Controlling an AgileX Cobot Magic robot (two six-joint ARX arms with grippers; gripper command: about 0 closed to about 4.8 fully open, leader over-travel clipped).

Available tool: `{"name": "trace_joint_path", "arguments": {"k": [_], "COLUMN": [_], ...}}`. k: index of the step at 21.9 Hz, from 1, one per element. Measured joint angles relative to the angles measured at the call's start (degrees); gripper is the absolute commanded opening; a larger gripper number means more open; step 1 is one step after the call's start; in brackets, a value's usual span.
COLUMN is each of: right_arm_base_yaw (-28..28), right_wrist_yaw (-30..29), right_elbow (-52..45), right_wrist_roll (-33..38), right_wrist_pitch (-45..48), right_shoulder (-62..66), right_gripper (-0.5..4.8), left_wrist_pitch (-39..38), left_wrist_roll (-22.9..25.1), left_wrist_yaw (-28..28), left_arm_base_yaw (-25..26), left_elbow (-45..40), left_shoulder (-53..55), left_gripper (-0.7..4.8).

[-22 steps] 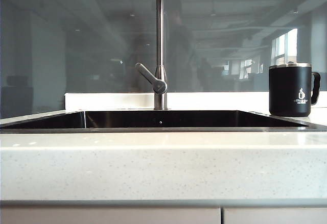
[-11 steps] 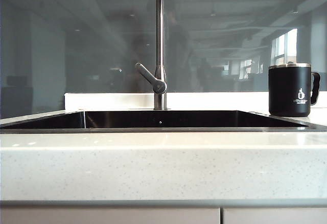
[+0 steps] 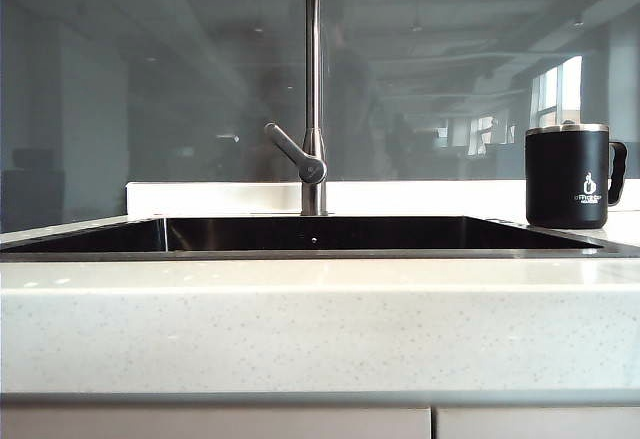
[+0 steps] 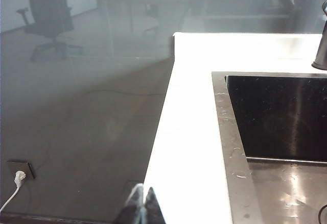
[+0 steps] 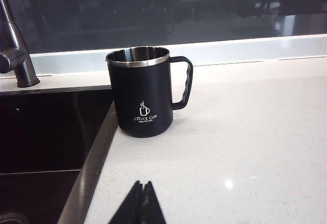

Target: Pick up the mug next to the sink, go to the faucet to get some water, pour the water into the sink, and finally put the mug back to its place.

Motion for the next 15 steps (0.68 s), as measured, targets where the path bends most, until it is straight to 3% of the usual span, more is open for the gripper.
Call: {"name": "trace_joint_path", "arguments": {"k": [15], "right_arm_base_yaw": [0.0], "right_wrist_yaw": [0.0], "right_elbow": [0.0], "right_wrist_roll": [0.0], "right_wrist_pitch": [0.0], "right_shoulder": [0.0], "right_gripper": [-0.08], "left_wrist_pitch": [0.6], "left_wrist_roll": [0.0], "left_wrist_yaw": [1.4], "left_arm_base_yaw": [0.0], "left_elbow": [0.0], "left_shoulder": [0.0], "left_gripper": [-0.05]}}
